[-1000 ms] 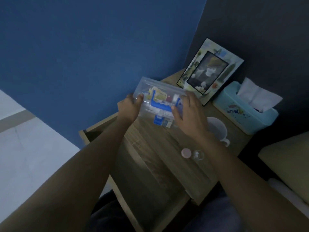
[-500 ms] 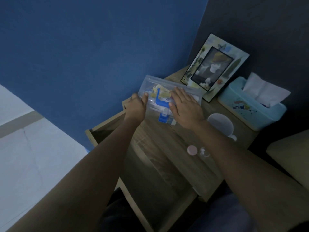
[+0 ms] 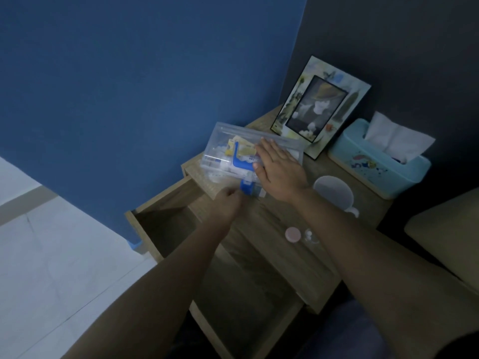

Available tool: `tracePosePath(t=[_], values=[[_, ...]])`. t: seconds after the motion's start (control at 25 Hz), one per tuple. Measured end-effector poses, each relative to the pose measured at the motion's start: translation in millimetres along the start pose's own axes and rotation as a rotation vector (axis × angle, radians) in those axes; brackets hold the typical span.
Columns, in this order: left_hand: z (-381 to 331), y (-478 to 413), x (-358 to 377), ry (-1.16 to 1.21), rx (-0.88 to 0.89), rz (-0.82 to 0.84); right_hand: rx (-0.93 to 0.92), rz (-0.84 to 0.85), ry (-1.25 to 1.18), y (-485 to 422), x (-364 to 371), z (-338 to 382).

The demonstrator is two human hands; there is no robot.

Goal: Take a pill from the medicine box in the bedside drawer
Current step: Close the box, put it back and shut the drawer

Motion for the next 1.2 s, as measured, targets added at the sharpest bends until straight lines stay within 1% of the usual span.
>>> tracePosePath(t=[0.04, 0.08, 0.12, 0.2, 0.36, 0.48, 0.64, 0.72, 0.88, 1.04, 1.2], values=[[-3.8, 0.8, 5.6, 0.172, -0.037, 0.068, 0.001, 0.004, -0.003, 0.5, -0.4, 0.2], [-8.5, 2.6, 8.7, 0.337, -0.080, 0.094, 0.001, 0.007, -0.004, 1.0, -0.7, 0.5], [-11.2, 3.8, 9.6, 0.429, -0.116, 0.091, 0.001, 0.006, -0.006, 1.5, -1.2, 0.6], [-13.7, 7.3, 6.9, 0.419, -0.140, 0.112, 0.001, 0.001, -0.015, 1.5, -2.4, 0.3], [-15.6, 10.8, -2.4, 0.350, -0.112, 0.221, -0.004, 0.024, -0.035, 1.6, -1.7, -0.3], [-17.1, 8.2, -10.0, 0.306, -0.030, 0.303, -0.010, 0.044, -0.044, 0.6, -0.4, -1.4], [-8.6, 3.2, -18.3, 0.267, 0.049, 0.367, -0.004, 0.035, -0.040, -0.9, 1.5, -3.1], [-9.6, 0.8, -18.4, 0.228, 0.098, 0.346, -0.005, 0.034, -0.039, -1.6, 2.1, -3.9], [-20.2, -0.8, -16.3, 0.140, 0.179, 0.245, -0.008, 0.031, -0.054, -2.0, 1.9, -3.8], [-24.7, 0.9, -15.0, 0.145, 0.171, 0.181, -0.016, 0.026, -0.061, -1.4, 1.9, -4.0], [-24.9, 2.2, -11.8, 0.088, 0.189, 0.115, -0.024, 0.044, -0.064, -1.3, 1.0, -4.9]])
Point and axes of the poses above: each hand's wrist, its own y-axis away from the middle knuckle, its own x-axis out of the palm, z = x × y, the point moved 4 cm from there along -y, towards the middle knuckle, and after that the axes turned 1 degree about -z, right-handed, at the moved point
